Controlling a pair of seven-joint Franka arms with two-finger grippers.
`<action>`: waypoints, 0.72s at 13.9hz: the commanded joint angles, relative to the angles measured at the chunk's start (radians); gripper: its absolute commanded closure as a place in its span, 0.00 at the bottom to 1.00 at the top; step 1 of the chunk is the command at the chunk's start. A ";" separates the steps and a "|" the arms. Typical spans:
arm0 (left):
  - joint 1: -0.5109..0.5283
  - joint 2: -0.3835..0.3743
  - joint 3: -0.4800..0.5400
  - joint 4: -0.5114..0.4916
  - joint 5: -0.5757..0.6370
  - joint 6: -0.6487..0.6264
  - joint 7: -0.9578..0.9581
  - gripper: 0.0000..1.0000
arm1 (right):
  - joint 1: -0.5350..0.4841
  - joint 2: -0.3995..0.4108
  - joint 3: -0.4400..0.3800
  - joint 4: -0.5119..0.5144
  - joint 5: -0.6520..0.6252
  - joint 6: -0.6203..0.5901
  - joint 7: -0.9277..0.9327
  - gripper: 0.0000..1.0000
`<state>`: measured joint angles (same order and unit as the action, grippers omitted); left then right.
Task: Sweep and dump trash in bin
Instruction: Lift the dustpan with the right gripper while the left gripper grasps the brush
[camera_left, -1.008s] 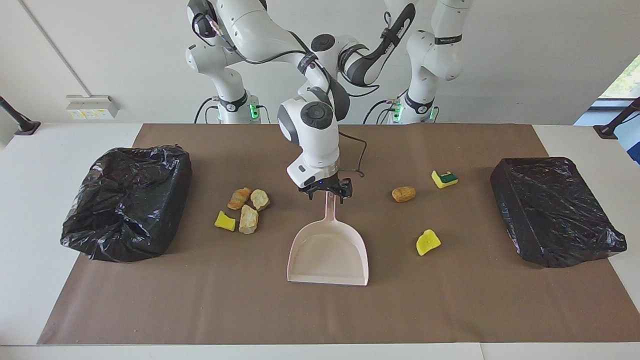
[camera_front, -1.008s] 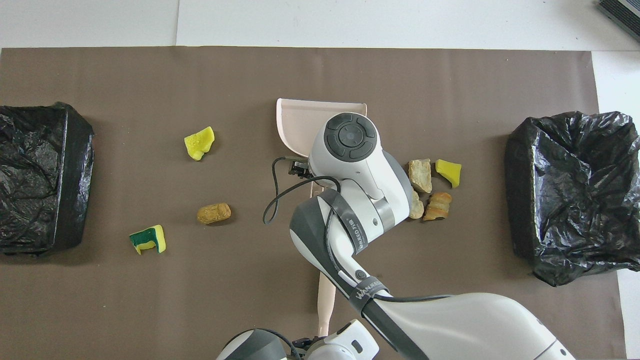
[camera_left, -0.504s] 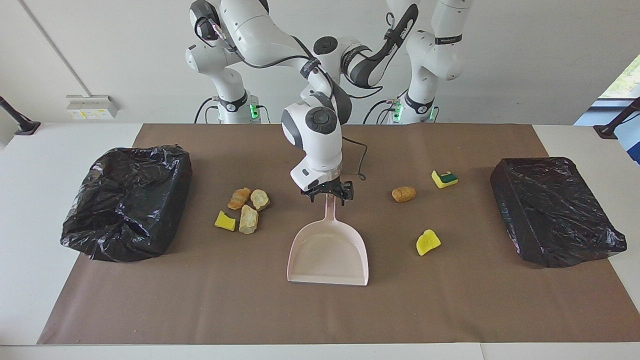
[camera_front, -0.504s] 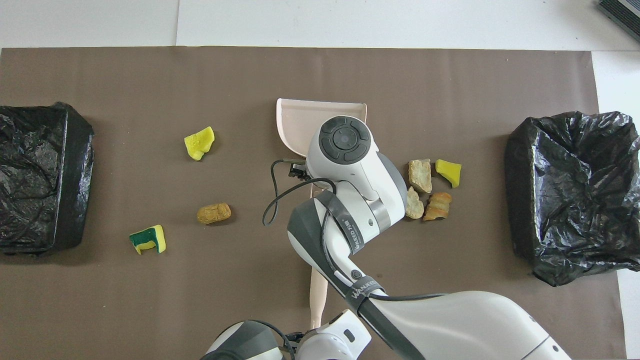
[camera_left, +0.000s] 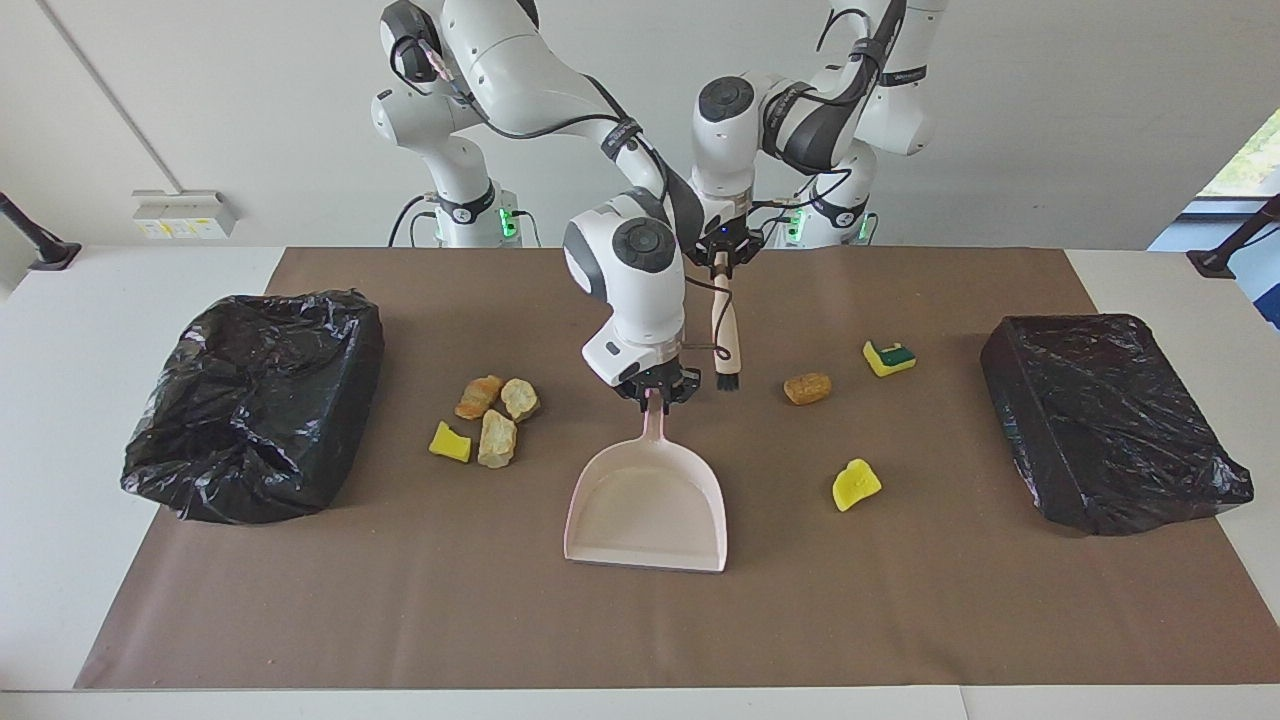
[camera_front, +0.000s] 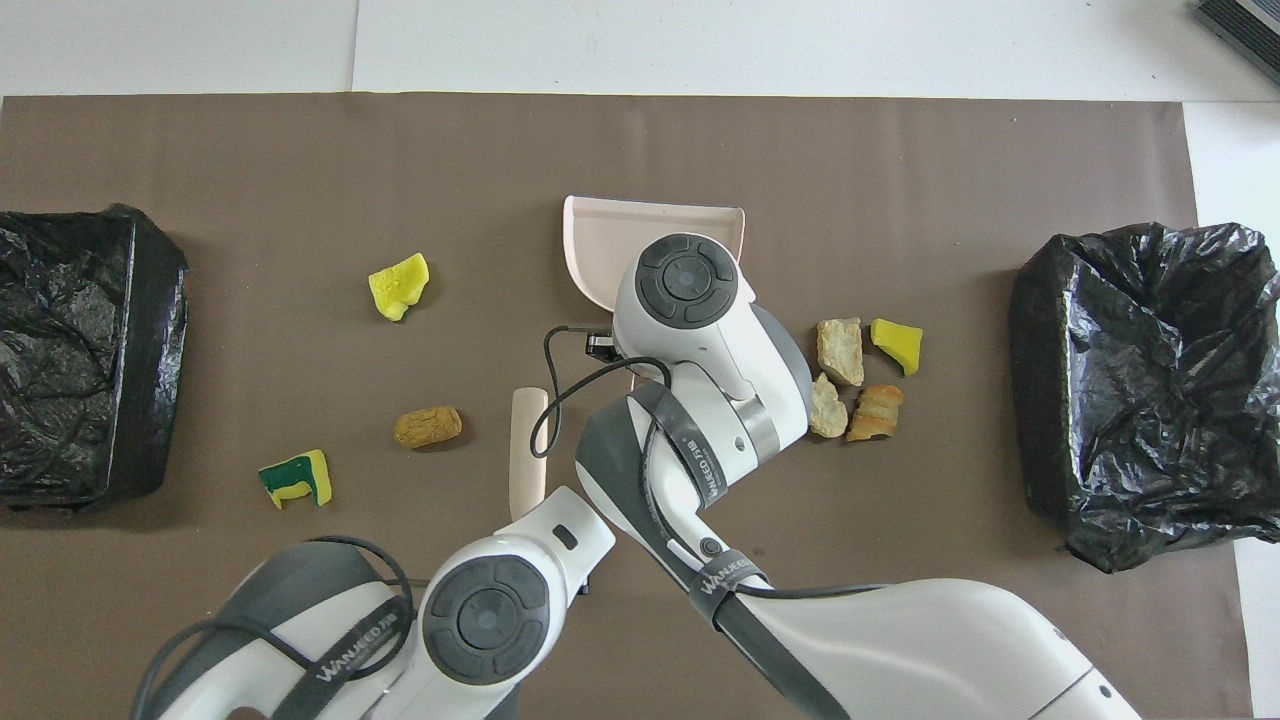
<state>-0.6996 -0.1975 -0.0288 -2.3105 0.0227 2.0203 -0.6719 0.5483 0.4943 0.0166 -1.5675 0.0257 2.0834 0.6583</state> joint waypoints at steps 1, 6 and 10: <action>0.173 -0.057 -0.011 0.003 0.013 -0.046 0.124 0.98 | -0.022 0.001 0.005 0.011 -0.041 -0.070 -0.113 1.00; 0.489 -0.045 -0.013 0.002 0.060 0.014 0.354 1.00 | -0.108 -0.155 0.002 0.009 0.013 -0.283 -0.840 1.00; 0.626 -0.046 -0.013 -0.016 0.059 0.026 0.486 1.00 | -0.133 -0.281 0.005 -0.037 0.014 -0.451 -1.080 1.00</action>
<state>-0.1178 -0.2358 -0.0253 -2.3090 0.0680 2.0258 -0.2307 0.4108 0.2802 0.0124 -1.5385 0.0229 1.6710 -0.3098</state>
